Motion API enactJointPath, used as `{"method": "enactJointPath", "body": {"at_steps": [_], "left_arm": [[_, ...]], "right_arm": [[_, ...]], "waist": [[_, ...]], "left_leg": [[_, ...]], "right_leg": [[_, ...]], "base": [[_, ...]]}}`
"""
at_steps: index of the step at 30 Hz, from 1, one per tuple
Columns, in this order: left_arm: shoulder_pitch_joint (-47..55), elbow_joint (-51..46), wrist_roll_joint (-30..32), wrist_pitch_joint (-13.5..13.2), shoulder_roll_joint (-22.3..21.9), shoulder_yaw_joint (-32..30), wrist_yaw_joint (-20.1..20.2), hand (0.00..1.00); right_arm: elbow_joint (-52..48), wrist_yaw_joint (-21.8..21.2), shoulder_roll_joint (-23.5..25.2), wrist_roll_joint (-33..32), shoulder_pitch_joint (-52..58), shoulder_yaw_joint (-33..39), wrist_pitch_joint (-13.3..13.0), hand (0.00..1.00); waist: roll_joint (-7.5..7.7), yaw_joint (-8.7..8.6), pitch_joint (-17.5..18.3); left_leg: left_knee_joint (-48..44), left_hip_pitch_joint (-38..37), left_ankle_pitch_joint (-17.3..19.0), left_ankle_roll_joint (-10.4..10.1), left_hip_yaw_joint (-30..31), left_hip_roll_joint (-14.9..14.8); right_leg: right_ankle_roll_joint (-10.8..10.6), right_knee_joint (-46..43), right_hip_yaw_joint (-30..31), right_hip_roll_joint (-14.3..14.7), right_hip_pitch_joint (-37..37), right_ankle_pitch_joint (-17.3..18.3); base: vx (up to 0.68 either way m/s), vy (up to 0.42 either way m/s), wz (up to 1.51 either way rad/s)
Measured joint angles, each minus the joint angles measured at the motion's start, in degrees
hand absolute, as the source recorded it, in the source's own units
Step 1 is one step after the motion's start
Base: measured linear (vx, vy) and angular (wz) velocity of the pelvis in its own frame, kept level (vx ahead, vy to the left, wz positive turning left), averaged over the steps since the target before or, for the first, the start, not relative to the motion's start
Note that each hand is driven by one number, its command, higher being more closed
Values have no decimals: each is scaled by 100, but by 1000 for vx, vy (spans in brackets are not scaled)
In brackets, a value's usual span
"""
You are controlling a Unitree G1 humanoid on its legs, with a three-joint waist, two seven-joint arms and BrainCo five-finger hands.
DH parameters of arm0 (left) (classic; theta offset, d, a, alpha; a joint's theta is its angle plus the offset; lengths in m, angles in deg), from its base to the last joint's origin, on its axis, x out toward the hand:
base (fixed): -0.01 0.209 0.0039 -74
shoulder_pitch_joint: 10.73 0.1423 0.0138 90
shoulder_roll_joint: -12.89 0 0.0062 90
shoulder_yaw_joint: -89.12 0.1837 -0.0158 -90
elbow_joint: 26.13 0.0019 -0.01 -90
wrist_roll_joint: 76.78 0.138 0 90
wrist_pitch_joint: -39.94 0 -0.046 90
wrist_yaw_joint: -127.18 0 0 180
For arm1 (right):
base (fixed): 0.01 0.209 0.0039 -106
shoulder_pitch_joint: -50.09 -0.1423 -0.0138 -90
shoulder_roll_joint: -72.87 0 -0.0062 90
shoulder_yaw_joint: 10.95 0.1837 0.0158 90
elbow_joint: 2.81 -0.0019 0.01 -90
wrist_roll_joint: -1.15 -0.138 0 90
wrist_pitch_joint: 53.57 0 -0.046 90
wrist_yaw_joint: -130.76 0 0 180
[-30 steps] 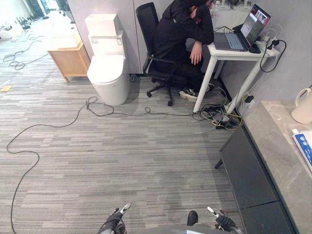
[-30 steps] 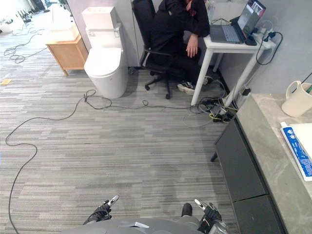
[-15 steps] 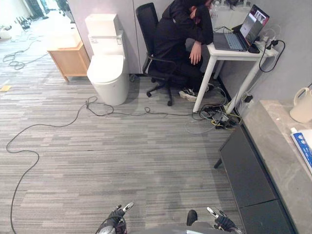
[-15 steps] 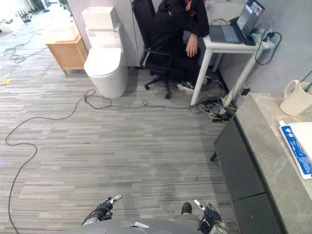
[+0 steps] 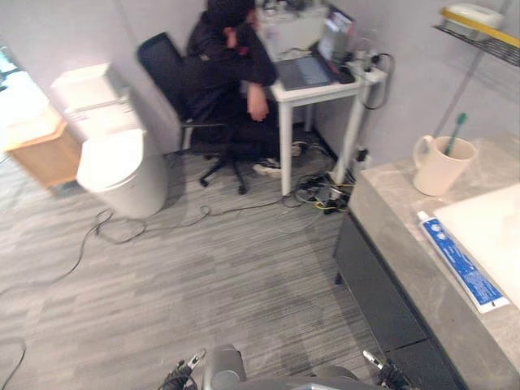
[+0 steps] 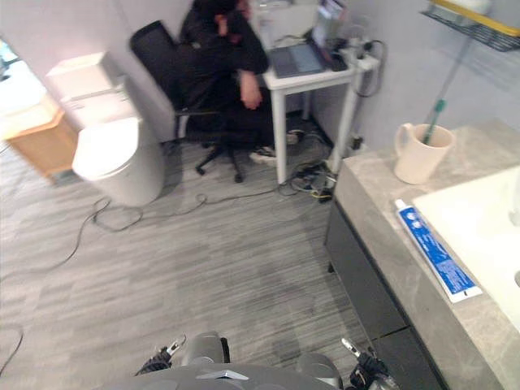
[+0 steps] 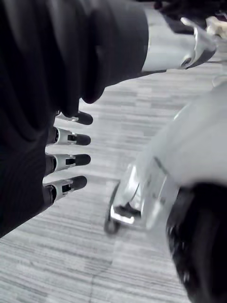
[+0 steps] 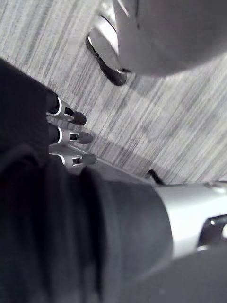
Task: Organize washtable
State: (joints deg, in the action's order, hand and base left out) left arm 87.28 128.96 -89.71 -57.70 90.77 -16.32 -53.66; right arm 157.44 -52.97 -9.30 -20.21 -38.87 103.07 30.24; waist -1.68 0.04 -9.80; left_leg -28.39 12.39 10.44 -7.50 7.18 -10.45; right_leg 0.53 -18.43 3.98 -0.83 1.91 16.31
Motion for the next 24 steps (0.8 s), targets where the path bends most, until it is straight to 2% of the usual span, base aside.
{"method": "enactJointPath", "body": {"at_steps": [1,2,3,5,6,7,8,10,11,12,14,15,16,17,19,20,21,24], "left_arm": [[24,6,-19,1,-17,-50,-1,0],[27,5,-19,-1,-17,-57,2,0],[50,4,-17,-5,-26,-56,4,0],[120,25,-10,-15,-85,-24,11,0],[119,88,-5,-12,24,-8,25,0],[107,165,71,-16,198,68,22,0],[48,202,124,-19,283,120,27,0],[-156,224,304,-60,371,319,27,0],[-177,215,312,-80,375,394,28,0],[-202,209,305,-129,372,518,26,0],[-217,174,250,-156,382,641,17,0],[-219,168,214,-159,354,638,14,0],[-156,171,211,-158,329,633,13,0],[-147,177,211,-155,314,626,17,0],[-227,224,211,-151,242,576,27,0],[-318,231,216,-144,109,570,30,0],[-344,224,217,-148,35,564,32,0],[-381,229,214,-142,-142,555,78,0]], "right_arm": [[-26,-2,7,-2,-49,-20,-31,0],[-37,-1,5,-1,-63,-19,-66,0],[-42,0,-16,-2,1,-5,-91,0],[-104,-10,-31,-2,208,17,-107,0],[-68,-14,92,-2,304,45,-89,0],[-44,-68,310,-1,443,54,-67,0],[-43,-93,406,-1,491,89,-62,0],[-53,-126,519,-12,559,121,5,0],[-53,-129,496,-12,549,95,17,0],[-61,-124,458,-14,518,55,14,0],[-94,-125,381,-12,482,-37,12,0],[-97,-124,286,-12,458,-147,1,0],[-118,-127,205,-8,348,-347,-4,0],[-127,-128,185,-6,254,-464,-10,0],[-213,-130,177,1,69,-633,-13,0],[-253,-105,152,9,83,-637,-66,0],[-249,-107,126,5,79,-626,-66,0],[-224,-116,99,20,156,-640,-62,0]], "waist": [[2,34,-1],[7,42,-4],[-4,36,-5],[-133,23,72],[-18,61,166],[238,-8,339],[310,-31,396],[317,-42,418],[301,-56,425],[236,-83,425],[168,-120,423],[86,-96,418],[21,-94,420],[13,-83,421],[-71,-54,415],[-185,-76,413],[-225,-75,409],[-268,-105,428]], "left_leg": [[516,-10,-36,-62,777,122],[711,-31,-43,-72,1101,189],[914,-132,-65,-112,1495,303],[773,-150,-148,-233,1307,325],[263,-47,174,-342,898,506],[203,-21,336,-173,591,683],[213,-15,382,-109,434,731],[330,-177,379,161,-253,729],[391,-226,374,220,-438,730],[558,-371,356,355,-816,713],[992,-803,258,522,-1339,721],[1368,-1180,205,599,-1718,693],[1632,-1438,175,633,-2141,677],[1756,-1558,175,633,-2443,711],[1926,-1710,166,619,-2976,733],[1990,-1754,166,619,-3217,741],[2028,-1799,166,619,-3319,745],[2092,-2012,3,461,-3485,677]], "right_leg": [[-42,-165,348,51,-35,141],[-58,-290,517,62,-34,207],[-149,-522,812,49,0,425],[-326,-786,1286,57,75,785],[-437,-886,1684,-137,55,910],[-501,-864,1862,-404,-57,757],[-495,-939,1953,-468,-189,623],[-469,-1476,2171,-498,-820,-120],[-479,-1595,2065,-564,-999,-308],[-416,-1788,1476,-767,-1270,-632],[-348,-2065,-42,-1188,-1502,-586],[-282,-2092,-1111,-1374,-1449,-521],[-282,-1905,-1995,-1390,-1348,-529],[-219,-1586,-2601,-1389,-1245,-525],[-159,-993,-3482,-1434,-1038,-496],[-160,-696,-3767,-1392,-978,-496],[-160,-566,-3811,-1357,-938,-498],[-186,148,-3566,-1001,-603,-727]], "base": [[238,112,-131],[207,218,-156],[281,327,-156],[492,373,-160],[565,365,-138],[547,351,-127],[529,344,-109],[417,323,-129],[301,244,-132],[257,114,-117],[238,-66,-133],[135,-258,-174],[56,-281,-195],[4,-211,-164],[6,-103,-161],[18,-44,-137],[56,-13,-99],[59,-41,-58]]}}
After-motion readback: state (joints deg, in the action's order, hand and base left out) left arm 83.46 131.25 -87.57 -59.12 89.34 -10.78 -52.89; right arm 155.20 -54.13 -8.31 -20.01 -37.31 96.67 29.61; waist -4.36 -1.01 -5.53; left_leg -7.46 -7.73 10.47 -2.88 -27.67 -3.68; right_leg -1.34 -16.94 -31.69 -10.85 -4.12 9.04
